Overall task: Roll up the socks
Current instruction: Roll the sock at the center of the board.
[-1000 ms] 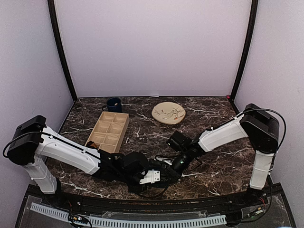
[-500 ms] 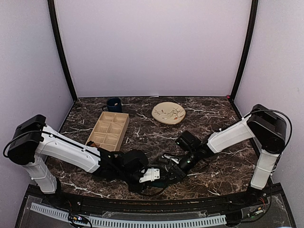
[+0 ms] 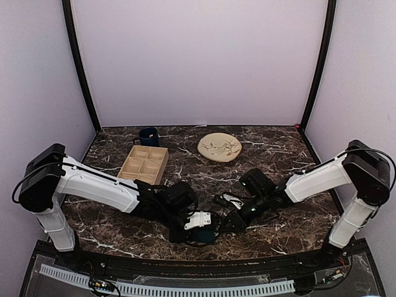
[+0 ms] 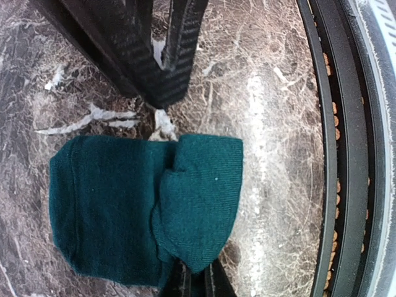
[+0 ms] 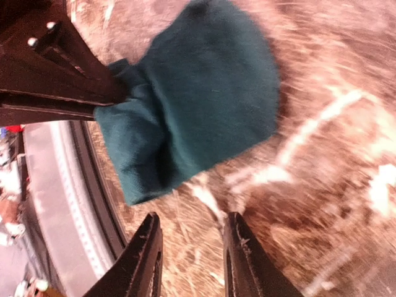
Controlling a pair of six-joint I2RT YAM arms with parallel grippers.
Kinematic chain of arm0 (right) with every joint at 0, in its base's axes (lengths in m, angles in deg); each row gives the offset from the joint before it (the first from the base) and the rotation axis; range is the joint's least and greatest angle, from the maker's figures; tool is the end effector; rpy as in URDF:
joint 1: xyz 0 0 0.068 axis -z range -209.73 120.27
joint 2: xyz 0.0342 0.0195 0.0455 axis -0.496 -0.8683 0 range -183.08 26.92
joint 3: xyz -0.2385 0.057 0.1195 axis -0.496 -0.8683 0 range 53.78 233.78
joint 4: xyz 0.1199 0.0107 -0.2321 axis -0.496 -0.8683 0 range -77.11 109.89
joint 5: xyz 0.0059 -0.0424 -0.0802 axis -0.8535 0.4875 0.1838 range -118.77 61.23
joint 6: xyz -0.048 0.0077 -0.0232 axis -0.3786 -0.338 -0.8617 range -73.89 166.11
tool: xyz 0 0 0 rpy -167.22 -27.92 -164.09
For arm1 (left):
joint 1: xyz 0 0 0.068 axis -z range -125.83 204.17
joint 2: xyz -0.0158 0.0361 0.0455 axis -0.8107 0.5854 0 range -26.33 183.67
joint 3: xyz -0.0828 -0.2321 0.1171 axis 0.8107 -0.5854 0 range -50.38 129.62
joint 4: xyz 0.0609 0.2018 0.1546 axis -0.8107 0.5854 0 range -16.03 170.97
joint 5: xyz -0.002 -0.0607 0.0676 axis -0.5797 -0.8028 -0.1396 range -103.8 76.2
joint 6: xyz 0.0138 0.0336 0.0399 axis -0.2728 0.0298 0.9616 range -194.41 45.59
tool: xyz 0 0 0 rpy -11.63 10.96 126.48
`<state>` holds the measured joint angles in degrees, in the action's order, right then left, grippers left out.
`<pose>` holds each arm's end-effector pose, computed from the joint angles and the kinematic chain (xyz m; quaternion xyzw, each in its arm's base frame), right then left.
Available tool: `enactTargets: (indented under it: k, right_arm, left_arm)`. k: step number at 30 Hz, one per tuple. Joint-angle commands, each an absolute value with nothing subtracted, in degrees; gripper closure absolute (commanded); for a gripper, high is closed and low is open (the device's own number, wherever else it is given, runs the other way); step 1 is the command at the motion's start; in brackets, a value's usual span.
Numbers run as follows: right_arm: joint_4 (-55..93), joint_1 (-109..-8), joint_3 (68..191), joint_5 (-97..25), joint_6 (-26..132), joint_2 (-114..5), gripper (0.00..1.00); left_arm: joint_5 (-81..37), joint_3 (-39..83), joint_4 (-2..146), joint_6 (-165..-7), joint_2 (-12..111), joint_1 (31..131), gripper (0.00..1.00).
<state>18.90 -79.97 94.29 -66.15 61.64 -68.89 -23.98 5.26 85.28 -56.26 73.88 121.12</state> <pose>0.1704 0.2385 0.1237 -0.3591 0.8376 0.4067 0.0642 0.1291 -0.3194 0.1539 0.6631 0.6839 -0.1979 0.2311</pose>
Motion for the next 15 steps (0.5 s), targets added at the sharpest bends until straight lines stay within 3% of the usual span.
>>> enactTargets:
  k: [1,7,15]
  right_arm:
    - [23.8,-79.6,90.9,-57.7,64.1,-65.0,0.69]
    - [26.4,-80.3,86.2,-48.5,64.4,-57.1,0.69]
    - [24.5,-88.5,84.9,-33.8,60.8,-51.2,0.69]
  left_arm:
    - [-30.8,8.1,93.9,-54.7,75.9,118.9,1.00]
    - [-37.3,13.1,100.9,-53.7,80.7,116.7,1.00]
    - [-45.6,17.2,105.3,-53.9,84.5,113.7,1.00]
